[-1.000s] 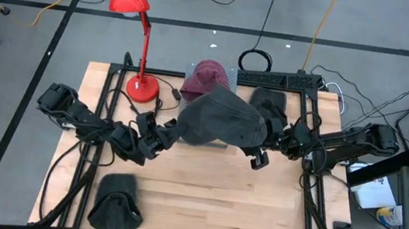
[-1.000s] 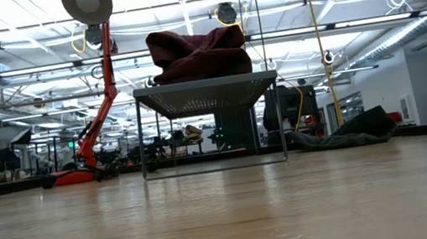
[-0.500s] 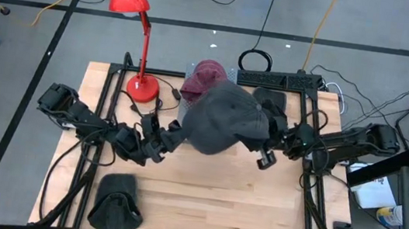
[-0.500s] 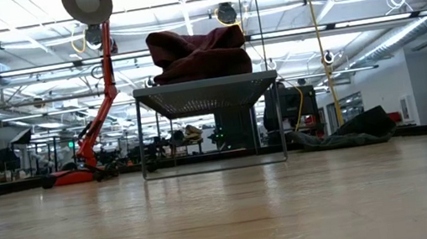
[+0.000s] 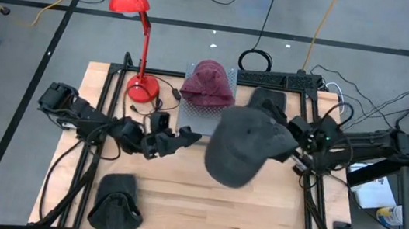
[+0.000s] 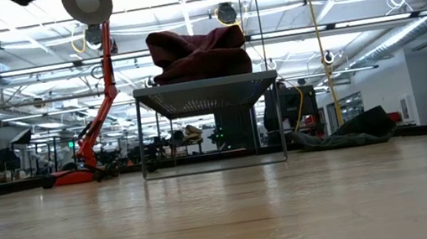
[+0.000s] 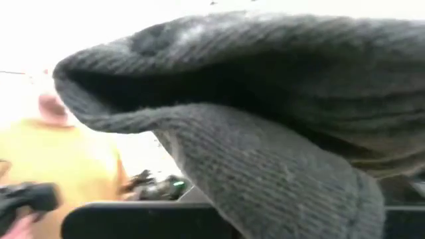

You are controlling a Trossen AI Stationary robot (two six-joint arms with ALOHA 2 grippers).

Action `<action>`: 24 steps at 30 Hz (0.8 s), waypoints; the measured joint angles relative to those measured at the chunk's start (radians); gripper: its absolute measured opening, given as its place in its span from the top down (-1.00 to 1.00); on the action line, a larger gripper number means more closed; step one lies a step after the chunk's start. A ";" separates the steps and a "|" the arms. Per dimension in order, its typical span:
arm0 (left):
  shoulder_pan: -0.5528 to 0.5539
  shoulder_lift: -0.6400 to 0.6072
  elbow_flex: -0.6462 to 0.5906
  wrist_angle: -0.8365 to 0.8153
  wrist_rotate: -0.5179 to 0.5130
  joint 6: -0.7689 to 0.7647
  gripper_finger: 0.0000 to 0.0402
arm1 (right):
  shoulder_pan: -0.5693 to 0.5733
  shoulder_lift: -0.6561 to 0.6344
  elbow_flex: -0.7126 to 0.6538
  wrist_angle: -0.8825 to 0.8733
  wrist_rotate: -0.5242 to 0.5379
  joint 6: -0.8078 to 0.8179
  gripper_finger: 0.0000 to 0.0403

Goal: Pick & Place hat
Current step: Put the middle black cap on the shelf

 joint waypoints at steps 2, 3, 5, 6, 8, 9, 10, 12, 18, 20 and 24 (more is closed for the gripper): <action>0.027 0.000 0.000 -0.037 0.082 -0.088 -0.54 | 0.000 -0.027 0.000 -0.003 -0.040 0.037 0.99; 0.040 0.000 0.000 -0.048 0.126 -0.128 -0.56 | 0.000 -0.039 0.000 -0.003 -0.057 0.054 0.99; 0.065 0.000 0.000 -0.075 0.209 -0.201 -0.59 | 0.000 -0.059 0.000 -0.002 -0.081 0.091 0.99; 0.077 0.000 0.000 -0.095 0.242 -0.231 -0.60 | 0.000 -0.067 0.000 -0.003 -0.091 0.111 0.99; 0.095 0.000 0.000 -0.136 0.292 -0.268 -0.61 | 0.000 -0.078 0.000 -0.003 -0.114 0.152 0.99; 0.102 0.001 0.000 -0.150 0.301 -0.278 -0.61 | 0.000 -0.079 0.000 -0.003 -0.118 0.167 0.99; 0.107 0.001 0.000 -0.157 0.303 -0.288 -0.60 | 0.000 -0.080 0.000 -0.005 -0.117 0.177 0.99; 0.113 0.000 0.000 -0.170 0.300 -0.302 -0.58 | 0.000 -0.076 0.000 -0.020 -0.115 0.185 0.99; 0.112 0.000 0.000 -0.198 0.274 -0.311 -0.50 | 0.000 -0.036 0.000 -0.116 -0.105 0.112 0.99; 0.107 0.000 0.000 -0.200 0.273 -0.299 -0.47 | 0.000 -0.010 0.000 -0.136 -0.094 0.087 0.99; 0.099 0.000 0.000 -0.203 0.273 -0.291 -0.43 | 0.000 0.047 0.000 -0.138 -0.080 0.054 0.99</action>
